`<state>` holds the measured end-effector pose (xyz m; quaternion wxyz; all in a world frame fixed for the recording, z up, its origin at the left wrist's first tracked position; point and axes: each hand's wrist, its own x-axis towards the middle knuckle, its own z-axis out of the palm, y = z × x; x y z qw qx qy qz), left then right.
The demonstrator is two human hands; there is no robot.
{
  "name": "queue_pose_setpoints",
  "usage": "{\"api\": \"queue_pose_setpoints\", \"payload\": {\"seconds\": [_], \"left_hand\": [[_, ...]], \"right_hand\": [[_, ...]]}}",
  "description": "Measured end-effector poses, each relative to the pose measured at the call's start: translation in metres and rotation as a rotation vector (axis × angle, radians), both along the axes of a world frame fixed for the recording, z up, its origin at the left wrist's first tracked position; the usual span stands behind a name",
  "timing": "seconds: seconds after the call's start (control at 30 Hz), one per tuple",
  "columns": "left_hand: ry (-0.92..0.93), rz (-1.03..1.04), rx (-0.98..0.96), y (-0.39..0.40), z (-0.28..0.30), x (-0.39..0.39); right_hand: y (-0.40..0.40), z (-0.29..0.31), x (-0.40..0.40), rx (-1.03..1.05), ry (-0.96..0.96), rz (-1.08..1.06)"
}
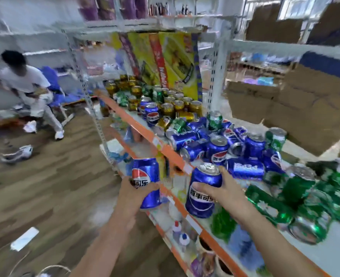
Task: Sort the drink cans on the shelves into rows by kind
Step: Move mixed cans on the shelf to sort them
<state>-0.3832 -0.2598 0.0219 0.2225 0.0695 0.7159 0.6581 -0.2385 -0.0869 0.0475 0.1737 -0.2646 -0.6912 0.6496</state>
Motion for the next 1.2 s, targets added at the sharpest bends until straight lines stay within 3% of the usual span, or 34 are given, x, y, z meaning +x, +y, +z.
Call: {"api": "queue_pose_setpoints", "payload": {"seconds": [0.2,0.4,0.57,0.73,1.07,1.2], "left_hand": [[-0.014,0.017,-0.027,0.004,-0.007,-0.095],[0.005,0.028,-0.131,0.028,0.000,-0.226],[0.087,0.041,-0.089,0.051,0.032,-0.331],[0.035,0.045,-0.079,0.073,0.021,-0.407],[0.168,-0.241,0.012,0.161,0.024,-0.565],[0.122,-0.375,0.021,0.183,0.031,-0.625]], "right_hand": [[0.007,-0.002,-0.125,0.114,0.004,0.075],[0.032,-0.009,-0.268,0.021,0.098,0.136],[0.055,0.010,-0.374,0.019,0.166,0.163],[0.076,0.015,-0.447,0.084,0.155,0.135],[0.128,0.029,-0.567,0.220,0.105,-0.207],[0.143,0.024,-0.614,0.344,0.011,-0.359]]}}
